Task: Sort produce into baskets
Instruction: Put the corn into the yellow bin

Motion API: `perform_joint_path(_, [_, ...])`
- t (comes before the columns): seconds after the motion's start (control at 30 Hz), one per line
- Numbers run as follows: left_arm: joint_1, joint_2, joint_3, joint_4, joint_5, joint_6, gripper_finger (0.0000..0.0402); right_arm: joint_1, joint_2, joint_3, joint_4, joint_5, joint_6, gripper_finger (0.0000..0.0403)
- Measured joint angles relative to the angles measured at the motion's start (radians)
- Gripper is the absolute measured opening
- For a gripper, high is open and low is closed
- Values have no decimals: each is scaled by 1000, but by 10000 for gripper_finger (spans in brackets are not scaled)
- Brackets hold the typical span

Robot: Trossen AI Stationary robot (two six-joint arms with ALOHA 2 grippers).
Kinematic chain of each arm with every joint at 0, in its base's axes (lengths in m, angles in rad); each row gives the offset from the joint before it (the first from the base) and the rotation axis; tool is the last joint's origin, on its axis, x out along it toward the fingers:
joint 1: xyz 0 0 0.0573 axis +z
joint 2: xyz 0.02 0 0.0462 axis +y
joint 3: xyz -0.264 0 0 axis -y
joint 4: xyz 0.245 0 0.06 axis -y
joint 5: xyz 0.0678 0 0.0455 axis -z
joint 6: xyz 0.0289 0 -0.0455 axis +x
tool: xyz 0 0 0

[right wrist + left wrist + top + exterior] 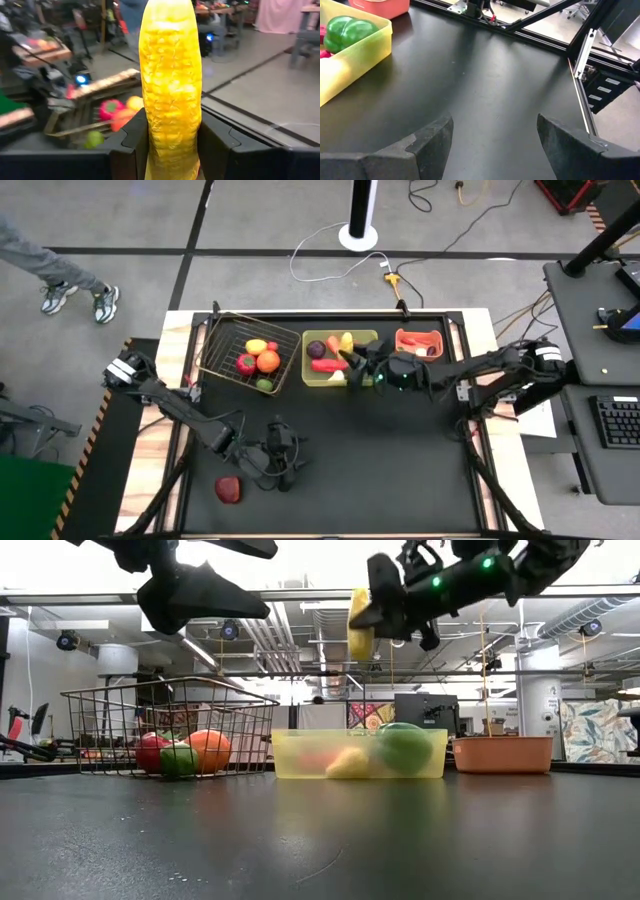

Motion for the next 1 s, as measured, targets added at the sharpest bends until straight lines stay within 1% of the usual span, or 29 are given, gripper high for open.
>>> perform_joint_path(0.17, [0, 0, 0, 0, 0, -13, 270, -58, 0, -5, -116, 1, 42, 122])
perform_joint_path(0.4, [0, 0, 0, 1, 0, -14, 270, -116, 0, -8, -160, 1, 44, 132])
perform_joint_path(0.53, [0, 0, 0, 1, 0, -19, 270, -148, 0, -8, -240, 2, 90, 133])
perform_joint_path(0.67, [0, 0, 0, 2, 0, -22, 270, -160, 0, -9, -308, 2, 130, 134])
perform_joint_path(0.87, [0, 0, 0, 2, 0, -22, 270, -161, 0, -9, -314, 0, 150, 135])
perform_joint_path(1.0, [0, 0, 0, 2, 0, -22, 270, -161, 0, -9, -338, -1, 150, 153])
